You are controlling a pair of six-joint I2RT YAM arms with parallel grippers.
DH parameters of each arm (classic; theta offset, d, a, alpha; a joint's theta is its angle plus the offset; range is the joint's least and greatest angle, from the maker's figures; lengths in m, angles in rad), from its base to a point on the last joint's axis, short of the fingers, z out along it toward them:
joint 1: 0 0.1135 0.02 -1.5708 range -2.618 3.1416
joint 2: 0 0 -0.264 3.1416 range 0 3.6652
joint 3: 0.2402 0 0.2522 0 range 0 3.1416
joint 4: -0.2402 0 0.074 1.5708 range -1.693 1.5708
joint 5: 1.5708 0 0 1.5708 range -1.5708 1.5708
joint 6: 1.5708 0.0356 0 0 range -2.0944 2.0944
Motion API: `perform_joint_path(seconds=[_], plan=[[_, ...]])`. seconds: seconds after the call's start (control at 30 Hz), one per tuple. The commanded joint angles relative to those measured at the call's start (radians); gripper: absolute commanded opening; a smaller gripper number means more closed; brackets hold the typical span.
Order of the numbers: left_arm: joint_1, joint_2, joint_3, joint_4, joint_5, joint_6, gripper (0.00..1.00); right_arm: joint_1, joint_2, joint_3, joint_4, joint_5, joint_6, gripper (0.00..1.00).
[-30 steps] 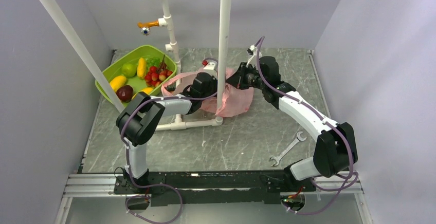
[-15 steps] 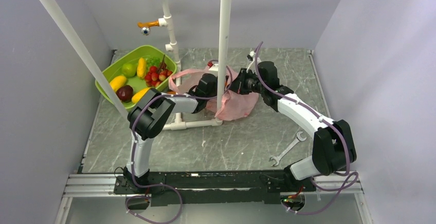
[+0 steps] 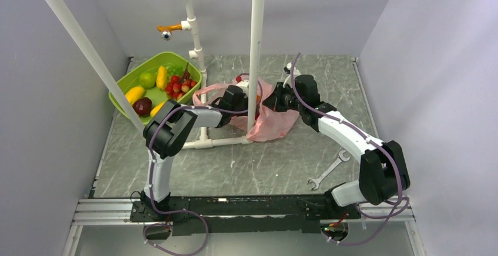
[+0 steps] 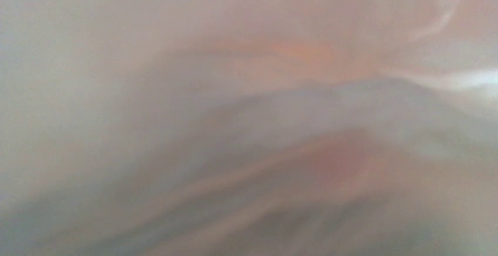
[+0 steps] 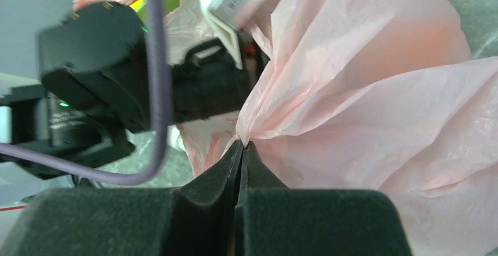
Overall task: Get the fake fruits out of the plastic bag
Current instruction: Adjust the plastic bag at the center of the board.
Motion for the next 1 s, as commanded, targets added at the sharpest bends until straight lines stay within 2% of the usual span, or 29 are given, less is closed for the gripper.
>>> perform_joint_path(seconds=[0.0,0.17,0.2,0.27,0.4,0.5,0.6,0.73,0.87,0.97], plan=[[0.058,-0.105,0.006,-0.057,0.124,0.016,0.26,-0.001,-0.021,-0.019,0.053,0.054,-0.017,0.0],[0.112,-0.173,-0.007,-0.09,0.229,0.008,0.21,-0.002,-0.001,0.006,0.041,0.068,-0.036,0.0],[0.118,-0.188,-0.011,-0.094,0.243,0.011,0.13,-0.001,0.0,0.01,0.035,0.074,-0.042,0.0],[0.129,-0.218,-0.016,-0.11,0.258,0.012,0.09,0.0,-0.001,0.012,0.027,0.081,-0.049,0.0],[0.144,-0.262,-0.019,-0.142,0.282,0.027,0.09,0.0,-0.002,-0.006,0.061,0.049,-0.067,0.0],[0.152,-0.297,-0.04,-0.153,0.28,0.044,0.09,-0.001,0.01,-0.02,0.118,-0.038,-0.118,0.0],[0.165,-0.329,-0.063,-0.158,0.252,0.057,0.11,-0.004,0.043,-0.027,0.208,-0.04,-0.144,0.0],[0.188,-0.363,-0.066,-0.183,0.231,-0.005,0.13,-0.035,0.244,0.2,0.179,-0.076,-0.153,0.0],[0.191,-0.398,-0.058,-0.19,0.224,-0.011,0.15,-0.064,0.419,0.489,0.209,-0.252,-0.077,0.0],[0.202,-0.41,-0.034,-0.238,0.211,-0.002,0.15,-0.051,0.512,0.634,0.271,-0.394,0.059,0.0]])
